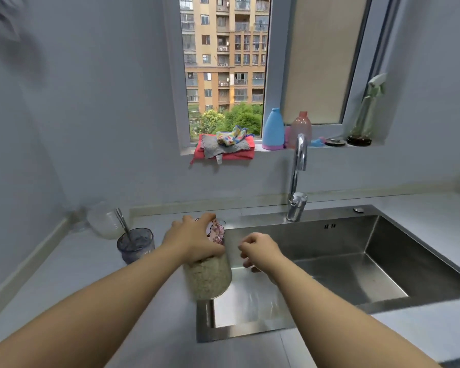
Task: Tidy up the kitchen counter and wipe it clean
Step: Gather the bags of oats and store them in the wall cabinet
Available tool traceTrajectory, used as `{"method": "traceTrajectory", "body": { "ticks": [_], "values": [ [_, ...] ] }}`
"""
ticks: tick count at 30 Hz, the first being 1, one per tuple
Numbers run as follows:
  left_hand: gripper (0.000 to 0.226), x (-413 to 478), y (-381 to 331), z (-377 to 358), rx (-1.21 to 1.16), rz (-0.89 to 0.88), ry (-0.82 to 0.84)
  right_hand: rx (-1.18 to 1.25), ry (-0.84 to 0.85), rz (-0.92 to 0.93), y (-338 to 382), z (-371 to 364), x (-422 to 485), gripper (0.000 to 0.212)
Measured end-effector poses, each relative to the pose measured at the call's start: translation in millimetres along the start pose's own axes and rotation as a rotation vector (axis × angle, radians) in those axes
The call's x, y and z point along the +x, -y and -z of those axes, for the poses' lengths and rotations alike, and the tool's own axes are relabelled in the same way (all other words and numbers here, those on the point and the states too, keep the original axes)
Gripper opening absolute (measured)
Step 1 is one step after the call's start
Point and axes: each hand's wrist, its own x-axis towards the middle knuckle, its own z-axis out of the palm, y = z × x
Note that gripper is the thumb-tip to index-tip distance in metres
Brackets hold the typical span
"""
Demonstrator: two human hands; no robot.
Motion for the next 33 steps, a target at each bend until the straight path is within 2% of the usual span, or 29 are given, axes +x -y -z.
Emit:
{"method": "traceTrajectory", "body": {
  "ticks": [4,13,16,23,33],
  "values": [
    [0.074,-3.8,-68.8,-18.7,-0.025,-0.162,0.03,0.069,-0.127,-0.072,-29.6,57.5,-13.7,0.019],
    [0.073,-12.3,-258.5,-57.0,-0.017,-0.459,0.074,0.104,-0.364,-0.19,-121.9,217.0,-63.3,0.019],
    [0.076,-16.2,-332.6,-74.4,0.0,-0.522,0.097,0.075,-0.435,-0.218,-154.9,280.4,-86.7,0.013],
    [0.073,-30.1,-481.1,-117.8,-0.013,-0.622,0.113,0.084,-0.538,-0.317,-232.9,407.2,-126.1,0.012],
    [0.076,-32.0,-630.4,-158.1,-0.005,-0.79,0.153,0.153,-0.665,-0.413,-309.3,516.8,-152.6,0.01]
  ]
}}
